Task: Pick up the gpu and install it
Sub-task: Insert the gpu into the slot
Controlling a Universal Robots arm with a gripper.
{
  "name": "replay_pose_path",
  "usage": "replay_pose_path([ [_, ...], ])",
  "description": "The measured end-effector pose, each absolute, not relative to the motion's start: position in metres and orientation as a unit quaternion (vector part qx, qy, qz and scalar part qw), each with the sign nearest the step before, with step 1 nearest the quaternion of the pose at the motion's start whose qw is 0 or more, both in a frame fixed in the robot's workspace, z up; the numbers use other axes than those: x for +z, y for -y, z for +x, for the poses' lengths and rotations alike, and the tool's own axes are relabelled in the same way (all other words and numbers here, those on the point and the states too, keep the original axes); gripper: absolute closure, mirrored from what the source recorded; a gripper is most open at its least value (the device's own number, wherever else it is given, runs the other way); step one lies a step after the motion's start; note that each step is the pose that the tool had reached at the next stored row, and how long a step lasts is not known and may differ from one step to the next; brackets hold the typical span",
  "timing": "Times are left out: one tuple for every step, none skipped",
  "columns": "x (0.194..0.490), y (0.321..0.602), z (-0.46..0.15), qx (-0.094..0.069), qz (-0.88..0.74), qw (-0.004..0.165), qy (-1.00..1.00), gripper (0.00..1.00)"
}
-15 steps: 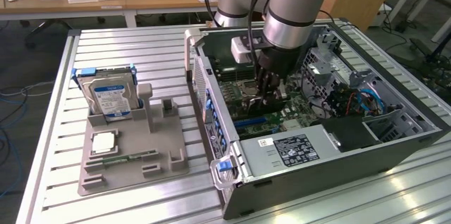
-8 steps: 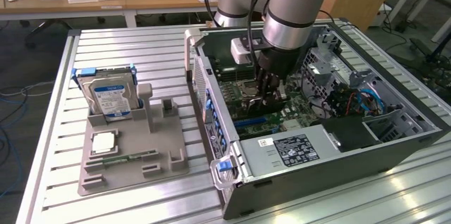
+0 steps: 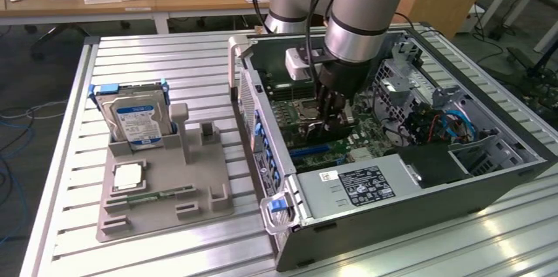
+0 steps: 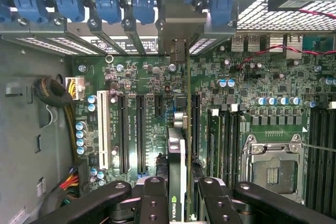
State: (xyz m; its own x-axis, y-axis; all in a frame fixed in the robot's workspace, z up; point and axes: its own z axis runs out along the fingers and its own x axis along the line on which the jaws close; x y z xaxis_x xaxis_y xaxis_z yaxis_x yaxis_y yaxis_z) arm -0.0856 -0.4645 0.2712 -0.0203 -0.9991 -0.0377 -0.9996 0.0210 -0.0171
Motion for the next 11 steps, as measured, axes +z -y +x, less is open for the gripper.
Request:
replay_pose_path([
  [0.2706,0.4645,-0.0856,0.007,-0.7,0.019,-0.714,0.73],
  [0.2699,0.4645,-0.0855,0.007,-0.7,0.019,-0.714,0.73],
  [0.2693,0.4645,-0.0856,0.007,-0.7,0.019,-0.714,0.73],
  [0.2687,0.4645,-0.0856,0.007,-0.7,0.019,-0.714,0.73],
  [0.2681,0.4645,-0.0855,0.007,-0.7,0.019,-0.714,0.73],
  [0.2676,0.4645,-0.0855,0.007,-0.7,0.019,-0.714,0.73],
  [0.2672,0.4645,-0.0856,0.007,-0.7,0.019,-0.714,0.73],
  [0.267,0.4645,-0.0856,0.007,-0.7,0.019,-0.714,0.73],
  [0.267,0.4645,-0.0856,0.007,-0.7,0.019,-0.714,0.73],
  [0.2669,0.4645,-0.0856,0.007,-0.7,0.019,-0.714,0.73],
  [0.2669,0.4645,-0.0856,0.007,-0.7,0.019,-0.714,0.73],
])
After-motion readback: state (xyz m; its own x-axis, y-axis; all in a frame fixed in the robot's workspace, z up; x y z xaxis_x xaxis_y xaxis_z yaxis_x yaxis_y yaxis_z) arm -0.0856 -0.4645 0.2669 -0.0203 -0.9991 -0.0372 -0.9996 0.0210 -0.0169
